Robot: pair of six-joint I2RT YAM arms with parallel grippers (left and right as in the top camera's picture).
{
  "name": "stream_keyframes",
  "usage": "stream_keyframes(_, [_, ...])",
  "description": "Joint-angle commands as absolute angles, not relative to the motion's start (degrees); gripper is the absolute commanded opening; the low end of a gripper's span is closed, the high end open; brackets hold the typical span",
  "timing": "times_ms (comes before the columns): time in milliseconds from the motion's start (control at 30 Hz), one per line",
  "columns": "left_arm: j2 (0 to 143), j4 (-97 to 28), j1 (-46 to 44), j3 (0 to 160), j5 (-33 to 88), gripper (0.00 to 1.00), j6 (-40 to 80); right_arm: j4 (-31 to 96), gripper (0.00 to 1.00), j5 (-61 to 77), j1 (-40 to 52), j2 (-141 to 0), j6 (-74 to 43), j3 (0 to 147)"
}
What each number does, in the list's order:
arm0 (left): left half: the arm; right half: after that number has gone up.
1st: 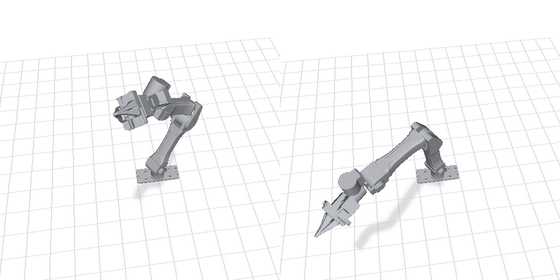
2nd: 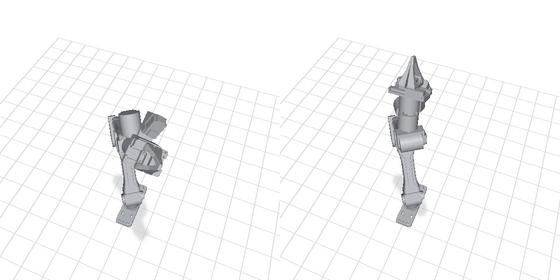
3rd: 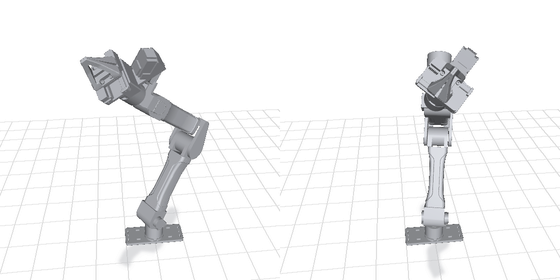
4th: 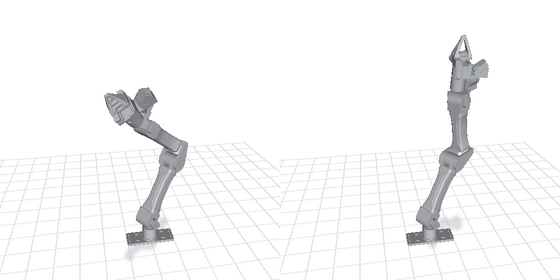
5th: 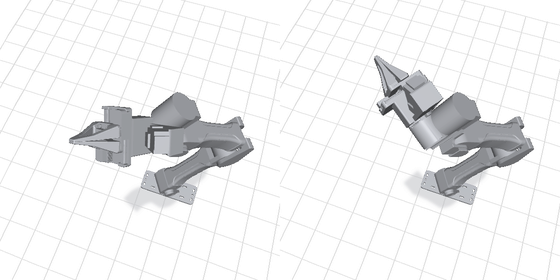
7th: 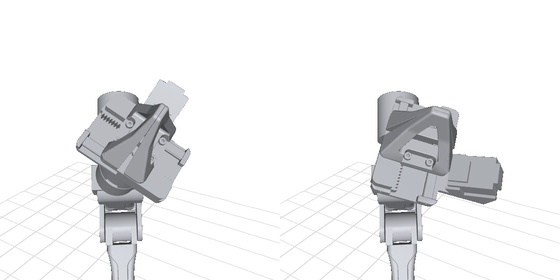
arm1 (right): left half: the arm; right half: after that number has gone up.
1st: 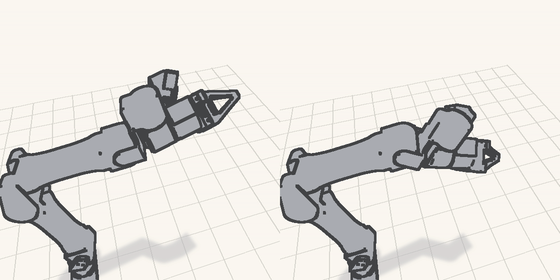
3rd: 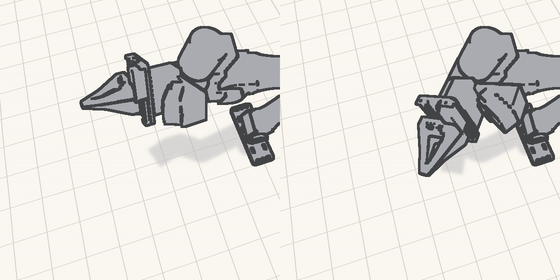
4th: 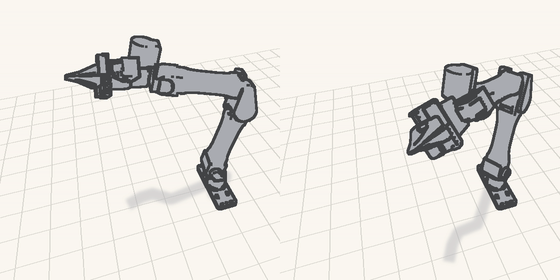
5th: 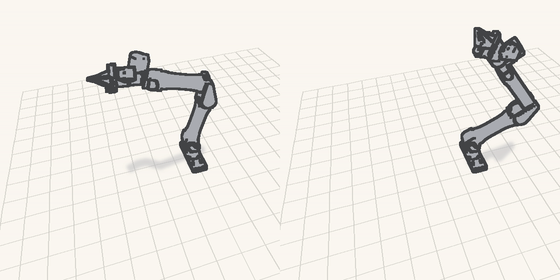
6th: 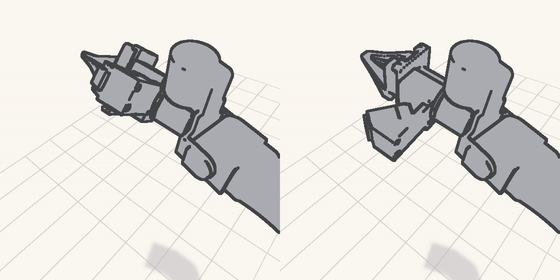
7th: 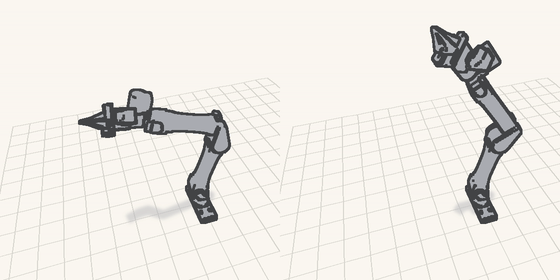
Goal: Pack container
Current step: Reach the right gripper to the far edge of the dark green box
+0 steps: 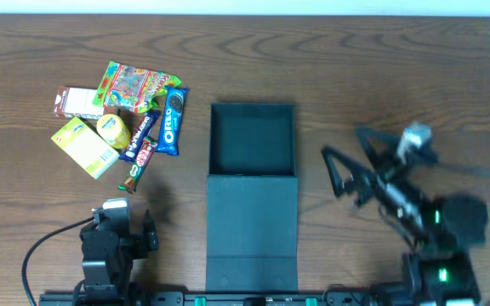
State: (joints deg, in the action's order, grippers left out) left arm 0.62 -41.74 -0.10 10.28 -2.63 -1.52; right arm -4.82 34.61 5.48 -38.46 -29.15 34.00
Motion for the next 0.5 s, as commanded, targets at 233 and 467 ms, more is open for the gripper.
stream_keyframes(233, [0.27,-42.81,0.08,9.39,-3.40,0.95,-1.74,5.80,0.99,36.03,6.33,-82.56,8.78,71.66])
stream_keyframes(467, [0.27,-42.81,0.08,9.39,-3.40,0.95,-1.74,17.85,0.99,17.02,13.58,-99.35,36.56,84.36])
